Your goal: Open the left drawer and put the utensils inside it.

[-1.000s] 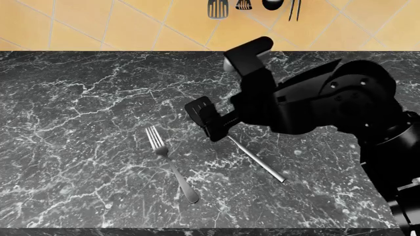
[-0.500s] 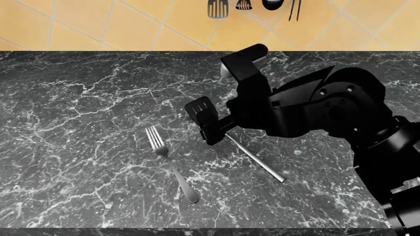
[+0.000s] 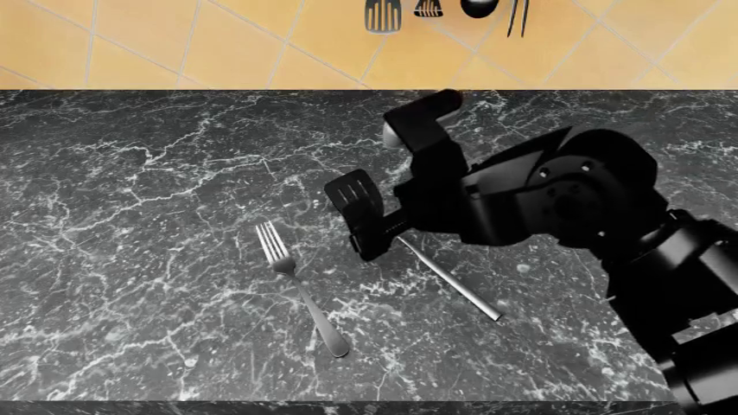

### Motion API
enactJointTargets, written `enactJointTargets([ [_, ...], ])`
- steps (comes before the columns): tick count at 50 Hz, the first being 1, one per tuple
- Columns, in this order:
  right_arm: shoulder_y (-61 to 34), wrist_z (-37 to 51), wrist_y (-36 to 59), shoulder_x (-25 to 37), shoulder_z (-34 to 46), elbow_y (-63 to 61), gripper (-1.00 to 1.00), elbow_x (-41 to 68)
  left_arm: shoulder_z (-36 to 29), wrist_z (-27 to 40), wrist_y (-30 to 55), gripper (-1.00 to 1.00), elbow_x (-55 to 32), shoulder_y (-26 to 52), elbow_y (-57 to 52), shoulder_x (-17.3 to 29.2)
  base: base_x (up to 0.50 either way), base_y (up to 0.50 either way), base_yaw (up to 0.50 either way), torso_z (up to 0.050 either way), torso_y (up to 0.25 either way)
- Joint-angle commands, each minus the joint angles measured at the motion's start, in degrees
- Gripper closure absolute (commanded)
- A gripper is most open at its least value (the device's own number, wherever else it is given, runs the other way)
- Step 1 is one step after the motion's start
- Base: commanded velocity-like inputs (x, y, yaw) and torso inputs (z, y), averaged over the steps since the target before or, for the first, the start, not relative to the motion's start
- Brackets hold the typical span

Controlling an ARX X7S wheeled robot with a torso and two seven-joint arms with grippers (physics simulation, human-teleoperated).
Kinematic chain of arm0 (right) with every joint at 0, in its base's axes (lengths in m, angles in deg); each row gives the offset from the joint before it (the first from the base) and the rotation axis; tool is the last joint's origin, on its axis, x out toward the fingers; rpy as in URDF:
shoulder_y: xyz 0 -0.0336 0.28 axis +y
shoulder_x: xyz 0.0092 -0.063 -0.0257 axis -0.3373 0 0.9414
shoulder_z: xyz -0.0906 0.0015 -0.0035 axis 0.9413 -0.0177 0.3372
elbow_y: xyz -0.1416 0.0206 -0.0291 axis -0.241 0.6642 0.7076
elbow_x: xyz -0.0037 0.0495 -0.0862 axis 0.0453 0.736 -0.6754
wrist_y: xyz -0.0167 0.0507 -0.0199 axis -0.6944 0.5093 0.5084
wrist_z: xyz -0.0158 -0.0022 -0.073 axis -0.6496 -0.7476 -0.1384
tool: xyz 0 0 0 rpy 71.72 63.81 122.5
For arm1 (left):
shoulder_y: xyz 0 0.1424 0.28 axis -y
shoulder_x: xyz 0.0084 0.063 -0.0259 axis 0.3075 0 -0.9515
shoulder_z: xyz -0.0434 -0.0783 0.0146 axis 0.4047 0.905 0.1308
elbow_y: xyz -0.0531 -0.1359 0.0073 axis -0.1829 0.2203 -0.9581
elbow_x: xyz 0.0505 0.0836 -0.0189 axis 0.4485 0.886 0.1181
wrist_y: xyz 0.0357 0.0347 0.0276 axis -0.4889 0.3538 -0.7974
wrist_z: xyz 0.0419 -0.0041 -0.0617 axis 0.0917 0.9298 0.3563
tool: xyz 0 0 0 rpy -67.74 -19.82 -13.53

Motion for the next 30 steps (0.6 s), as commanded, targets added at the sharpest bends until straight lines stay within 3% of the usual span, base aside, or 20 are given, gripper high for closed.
enactJointTargets([
  [1,0.58,-1.22,-0.73,-0.62,1.03,0.98,-1.00,-1.10,0.10,-0.16,-0.03,-1.00,-0.04,0.00,0.00,-0.20,0.00,0.00,0.00,0.000,0.000],
  [30,2.02,-1.58,-0.81,-0.64,1.22,2.75,-1.00,-0.05,-0.27,0.13,-0.03,-1.00,0.27,0.00,0.00,0.07,0.00,0.00,0.00,0.000,0.000],
])
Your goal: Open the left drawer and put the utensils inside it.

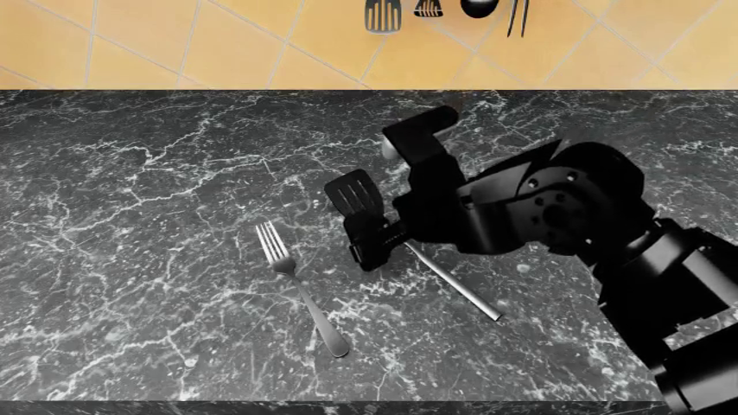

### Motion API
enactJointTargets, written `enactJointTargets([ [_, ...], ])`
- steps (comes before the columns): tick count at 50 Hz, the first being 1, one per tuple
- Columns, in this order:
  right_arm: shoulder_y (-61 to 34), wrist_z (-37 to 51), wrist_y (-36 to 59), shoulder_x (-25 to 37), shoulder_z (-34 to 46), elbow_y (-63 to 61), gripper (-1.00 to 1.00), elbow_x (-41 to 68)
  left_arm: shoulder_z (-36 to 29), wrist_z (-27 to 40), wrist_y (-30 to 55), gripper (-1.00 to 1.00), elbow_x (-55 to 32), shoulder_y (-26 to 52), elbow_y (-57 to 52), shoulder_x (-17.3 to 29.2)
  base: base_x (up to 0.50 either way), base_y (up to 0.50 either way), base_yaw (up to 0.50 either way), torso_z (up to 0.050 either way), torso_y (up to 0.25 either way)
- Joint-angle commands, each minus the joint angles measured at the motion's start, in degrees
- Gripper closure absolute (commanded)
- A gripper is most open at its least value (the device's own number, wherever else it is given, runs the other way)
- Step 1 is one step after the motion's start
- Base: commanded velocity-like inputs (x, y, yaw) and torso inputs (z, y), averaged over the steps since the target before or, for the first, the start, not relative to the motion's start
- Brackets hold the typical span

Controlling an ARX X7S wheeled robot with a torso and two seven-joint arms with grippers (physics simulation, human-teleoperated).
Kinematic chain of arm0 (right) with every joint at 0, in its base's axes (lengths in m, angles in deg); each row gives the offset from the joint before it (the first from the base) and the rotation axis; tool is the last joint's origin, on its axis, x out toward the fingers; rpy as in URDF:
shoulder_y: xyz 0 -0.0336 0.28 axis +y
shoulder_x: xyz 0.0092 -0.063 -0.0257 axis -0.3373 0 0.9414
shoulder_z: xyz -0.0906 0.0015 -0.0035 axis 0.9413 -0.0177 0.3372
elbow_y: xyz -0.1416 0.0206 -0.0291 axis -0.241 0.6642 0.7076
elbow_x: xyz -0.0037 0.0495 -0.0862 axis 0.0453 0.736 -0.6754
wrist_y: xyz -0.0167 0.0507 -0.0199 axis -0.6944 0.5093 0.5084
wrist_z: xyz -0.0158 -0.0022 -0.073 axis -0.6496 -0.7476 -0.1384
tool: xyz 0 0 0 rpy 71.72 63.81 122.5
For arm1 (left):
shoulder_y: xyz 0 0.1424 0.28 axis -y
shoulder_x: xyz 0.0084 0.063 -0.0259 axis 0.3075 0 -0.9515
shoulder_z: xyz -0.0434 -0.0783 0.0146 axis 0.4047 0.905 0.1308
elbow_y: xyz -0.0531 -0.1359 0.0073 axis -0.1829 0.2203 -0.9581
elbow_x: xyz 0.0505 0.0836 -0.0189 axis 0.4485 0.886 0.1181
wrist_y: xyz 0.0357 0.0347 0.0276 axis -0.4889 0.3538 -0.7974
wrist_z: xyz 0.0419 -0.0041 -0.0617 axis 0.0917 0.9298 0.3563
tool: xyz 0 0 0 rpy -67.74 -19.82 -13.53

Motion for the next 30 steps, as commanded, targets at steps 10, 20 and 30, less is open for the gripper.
enactJointTargets([
  [10,0.97,0.03,0.02,0.14,-0.02,0.54,-1.00,0.96,0.00,0.01,-0.01,-1.00,0.03,0.00,0.00,0.00,0.00,0.00,0.00,0.000,0.000],
  [20,0.94,0.11,0.81,0.13,0.27,1.11,-1.00,1.49,-0.45,0.43,0.00,-1.00,0.34,0.00,0.00,0.39,0.00,0.00,0.00,0.000,0.000],
  [30,1.04,-0.07,1.01,-0.03,0.89,1.80,-1.00,1.22,-0.44,0.58,0.04,-1.00,0.32,0.00,0.00,0.57,0.00,0.00,0.00,0.000,0.000],
])
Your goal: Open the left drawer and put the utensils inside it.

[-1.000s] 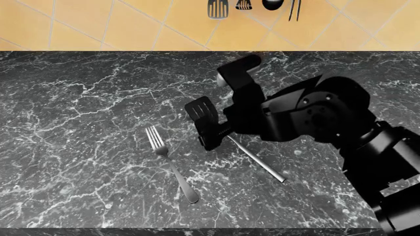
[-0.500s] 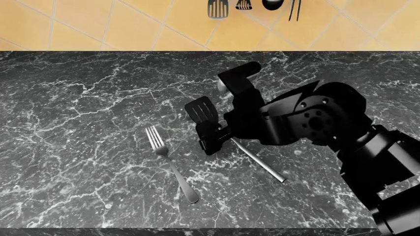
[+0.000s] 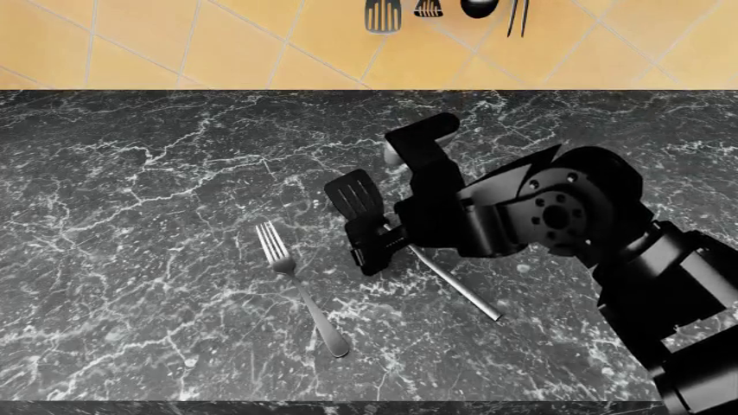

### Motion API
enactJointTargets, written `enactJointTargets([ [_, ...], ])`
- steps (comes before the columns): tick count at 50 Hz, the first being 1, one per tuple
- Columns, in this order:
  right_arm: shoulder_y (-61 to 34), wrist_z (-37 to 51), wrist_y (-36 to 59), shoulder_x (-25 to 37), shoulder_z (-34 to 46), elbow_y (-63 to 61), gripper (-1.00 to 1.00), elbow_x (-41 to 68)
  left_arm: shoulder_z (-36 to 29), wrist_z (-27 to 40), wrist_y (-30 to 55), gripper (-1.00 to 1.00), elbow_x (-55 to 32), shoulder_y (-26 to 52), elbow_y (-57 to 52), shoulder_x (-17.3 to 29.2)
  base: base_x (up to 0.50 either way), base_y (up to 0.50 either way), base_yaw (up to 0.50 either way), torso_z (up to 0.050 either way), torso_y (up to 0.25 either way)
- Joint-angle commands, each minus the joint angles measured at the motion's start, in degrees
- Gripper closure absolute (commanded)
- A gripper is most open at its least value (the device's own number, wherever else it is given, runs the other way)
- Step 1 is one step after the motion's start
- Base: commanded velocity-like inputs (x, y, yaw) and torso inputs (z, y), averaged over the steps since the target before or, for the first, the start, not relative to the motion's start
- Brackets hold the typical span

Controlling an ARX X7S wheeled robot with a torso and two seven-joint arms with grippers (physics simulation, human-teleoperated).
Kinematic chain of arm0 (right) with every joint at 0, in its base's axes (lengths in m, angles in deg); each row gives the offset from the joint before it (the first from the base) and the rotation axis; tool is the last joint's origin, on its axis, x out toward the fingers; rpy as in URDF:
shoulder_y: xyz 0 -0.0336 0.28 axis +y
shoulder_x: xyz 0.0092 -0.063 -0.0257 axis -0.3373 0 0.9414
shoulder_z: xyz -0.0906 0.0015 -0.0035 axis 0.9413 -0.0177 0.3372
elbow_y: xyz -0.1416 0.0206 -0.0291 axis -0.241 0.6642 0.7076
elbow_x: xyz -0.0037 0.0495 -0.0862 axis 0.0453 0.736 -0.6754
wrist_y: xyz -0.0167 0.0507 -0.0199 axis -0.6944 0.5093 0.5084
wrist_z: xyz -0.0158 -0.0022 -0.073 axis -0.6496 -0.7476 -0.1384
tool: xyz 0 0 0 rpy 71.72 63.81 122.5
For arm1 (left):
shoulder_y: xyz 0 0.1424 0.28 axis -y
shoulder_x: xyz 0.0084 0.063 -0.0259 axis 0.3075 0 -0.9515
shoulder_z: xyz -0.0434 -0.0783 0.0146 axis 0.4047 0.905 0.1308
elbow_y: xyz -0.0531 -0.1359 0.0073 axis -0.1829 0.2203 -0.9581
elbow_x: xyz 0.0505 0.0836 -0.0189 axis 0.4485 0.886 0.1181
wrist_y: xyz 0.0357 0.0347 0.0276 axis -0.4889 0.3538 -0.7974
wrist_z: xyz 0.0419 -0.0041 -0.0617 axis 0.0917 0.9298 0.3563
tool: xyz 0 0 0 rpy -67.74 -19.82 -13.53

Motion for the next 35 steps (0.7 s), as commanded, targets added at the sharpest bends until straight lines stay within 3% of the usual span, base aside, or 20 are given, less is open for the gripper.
enactJointTargets([
  [1,0.58,-0.13,0.43,-0.10,1.17,0.91,-1.00,0.05,0.20,-0.09,0.00,-1.00,-0.14,0.00,0.00,-0.05,0.00,0.00,0.00,0.000,0.000],
  [8,0.81,-0.44,0.38,-0.21,1.52,0.99,-1.00,-0.09,0.53,-0.43,-0.04,-1.00,-0.30,0.00,0.00,-0.41,0.00,0.00,0.00,0.000,0.000],
  [9,0.82,-0.48,0.39,-0.19,1.57,0.96,1.00,-0.11,0.52,-0.43,-0.04,-1.00,-0.29,0.00,0.00,-0.42,0.00,0.00,0.00,0.000,0.000],
  [35,0.58,0.27,0.54,0.56,1.77,-0.32,1.00,0.16,0.16,-0.35,-0.09,-1.00,-0.09,0.00,0.00,-0.32,0.00,0.00,0.00,0.000,0.000],
])
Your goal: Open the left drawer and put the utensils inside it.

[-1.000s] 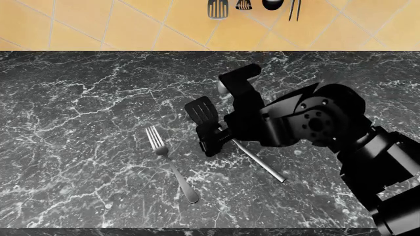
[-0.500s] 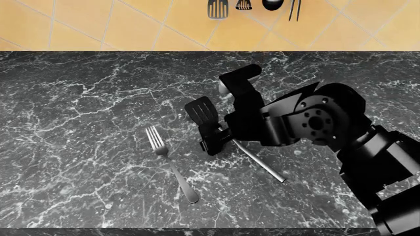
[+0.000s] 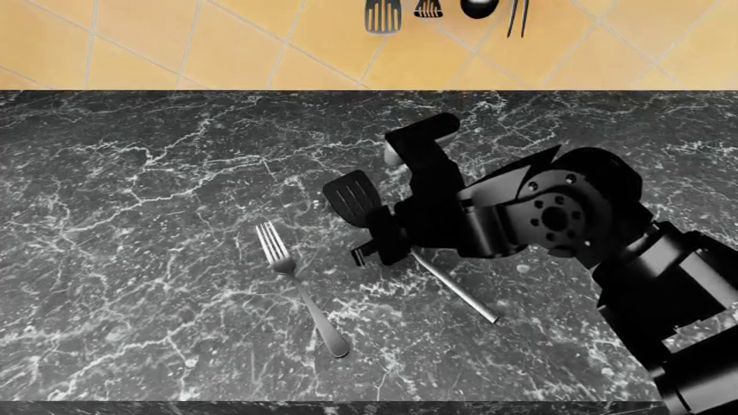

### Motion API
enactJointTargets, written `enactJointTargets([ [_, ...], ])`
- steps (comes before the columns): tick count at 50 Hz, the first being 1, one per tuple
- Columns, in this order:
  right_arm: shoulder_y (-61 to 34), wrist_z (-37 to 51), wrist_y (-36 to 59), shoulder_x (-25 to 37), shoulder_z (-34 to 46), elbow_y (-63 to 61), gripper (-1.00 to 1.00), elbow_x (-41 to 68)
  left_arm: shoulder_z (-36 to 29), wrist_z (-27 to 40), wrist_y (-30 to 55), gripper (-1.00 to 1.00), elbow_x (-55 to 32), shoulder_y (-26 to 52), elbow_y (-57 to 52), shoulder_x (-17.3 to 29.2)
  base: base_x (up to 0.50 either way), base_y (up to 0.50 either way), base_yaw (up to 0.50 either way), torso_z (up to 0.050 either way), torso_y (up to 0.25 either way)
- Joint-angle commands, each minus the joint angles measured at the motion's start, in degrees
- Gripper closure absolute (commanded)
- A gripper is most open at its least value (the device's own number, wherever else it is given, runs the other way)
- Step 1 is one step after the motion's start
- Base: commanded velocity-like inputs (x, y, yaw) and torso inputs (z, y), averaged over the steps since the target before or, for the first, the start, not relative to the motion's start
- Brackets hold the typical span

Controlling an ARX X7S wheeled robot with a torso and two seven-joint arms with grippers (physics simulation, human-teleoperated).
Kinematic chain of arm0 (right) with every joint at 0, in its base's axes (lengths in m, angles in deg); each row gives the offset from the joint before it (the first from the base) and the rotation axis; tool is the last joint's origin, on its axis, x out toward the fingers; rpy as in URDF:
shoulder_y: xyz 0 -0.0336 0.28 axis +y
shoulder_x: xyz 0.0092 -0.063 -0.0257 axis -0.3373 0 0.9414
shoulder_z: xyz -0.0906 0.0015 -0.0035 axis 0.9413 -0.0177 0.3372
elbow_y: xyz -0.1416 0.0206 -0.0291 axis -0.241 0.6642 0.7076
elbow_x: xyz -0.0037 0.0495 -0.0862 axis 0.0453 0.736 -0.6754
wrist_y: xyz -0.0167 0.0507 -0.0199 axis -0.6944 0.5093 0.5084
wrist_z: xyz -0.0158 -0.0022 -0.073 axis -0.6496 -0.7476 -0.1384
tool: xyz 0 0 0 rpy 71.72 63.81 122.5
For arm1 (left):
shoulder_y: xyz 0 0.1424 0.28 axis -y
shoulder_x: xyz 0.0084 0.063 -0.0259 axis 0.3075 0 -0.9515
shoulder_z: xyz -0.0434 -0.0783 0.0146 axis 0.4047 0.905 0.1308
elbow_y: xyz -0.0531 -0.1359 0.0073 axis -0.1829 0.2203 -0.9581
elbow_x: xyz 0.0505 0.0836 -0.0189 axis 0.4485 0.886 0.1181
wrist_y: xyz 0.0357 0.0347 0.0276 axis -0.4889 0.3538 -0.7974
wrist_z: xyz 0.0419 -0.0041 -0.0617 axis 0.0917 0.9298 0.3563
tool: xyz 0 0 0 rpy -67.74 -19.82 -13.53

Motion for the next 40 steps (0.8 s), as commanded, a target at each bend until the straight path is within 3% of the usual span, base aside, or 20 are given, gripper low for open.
enactJointTargets([
  [1,0.49,0.42,1.11,0.51,1.28,-0.26,1.00,0.44,-0.27,0.22,0.01,-1.00,0.15,0.00,0.00,0.22,0.00,0.00,0.00,0.000,0.000],
  [23,-1.35,3.80,1.25,2.97,-0.84,-5.00,1.00,2.30,0.14,0.01,0.03,-1.00,-0.05,0.00,0.00,-0.03,0.00,0.00,0.00,0.000,0.000],
  [40,-4.34,9.89,5.33,7.95,-4.38,-13.34,1.00,9.57,-1.08,1.26,0.10,-1.00,0.70,0.00,0.00,1.08,0.00,0.00,0.00,0.000,0.000],
])
